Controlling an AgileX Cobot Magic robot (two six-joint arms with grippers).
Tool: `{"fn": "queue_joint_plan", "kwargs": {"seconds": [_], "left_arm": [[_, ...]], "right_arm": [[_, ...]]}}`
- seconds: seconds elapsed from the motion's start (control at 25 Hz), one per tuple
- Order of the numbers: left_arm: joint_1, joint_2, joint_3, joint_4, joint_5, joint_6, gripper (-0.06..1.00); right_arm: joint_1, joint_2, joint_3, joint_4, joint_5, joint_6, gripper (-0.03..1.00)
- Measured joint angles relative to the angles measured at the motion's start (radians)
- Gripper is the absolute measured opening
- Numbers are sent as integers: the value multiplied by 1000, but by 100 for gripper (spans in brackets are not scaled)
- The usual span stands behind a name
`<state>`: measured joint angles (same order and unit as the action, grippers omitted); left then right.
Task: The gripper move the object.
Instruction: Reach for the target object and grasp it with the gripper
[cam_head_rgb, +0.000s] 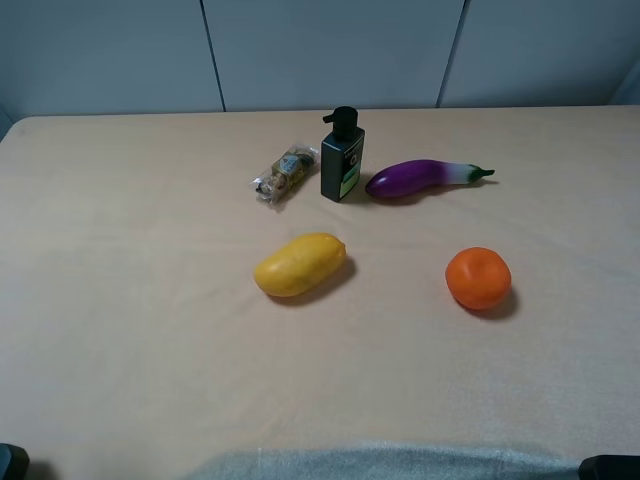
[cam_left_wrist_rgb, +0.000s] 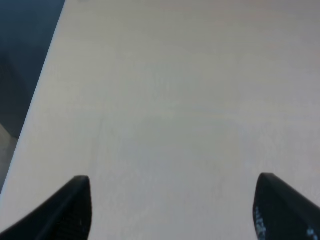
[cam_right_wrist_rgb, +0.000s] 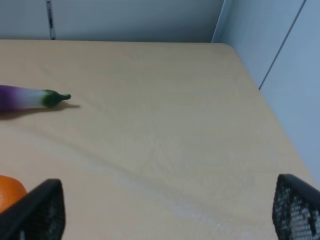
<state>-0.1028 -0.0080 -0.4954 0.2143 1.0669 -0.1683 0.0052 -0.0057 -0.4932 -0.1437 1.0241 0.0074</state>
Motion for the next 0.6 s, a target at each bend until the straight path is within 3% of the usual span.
{"fn": "queue_joint_plan", "kwargs": {"seconds": [0.6], "left_arm": [[0,0,0,1,0,0,74]], "right_arm": [[0,0,0,0,0,0,63]]}}
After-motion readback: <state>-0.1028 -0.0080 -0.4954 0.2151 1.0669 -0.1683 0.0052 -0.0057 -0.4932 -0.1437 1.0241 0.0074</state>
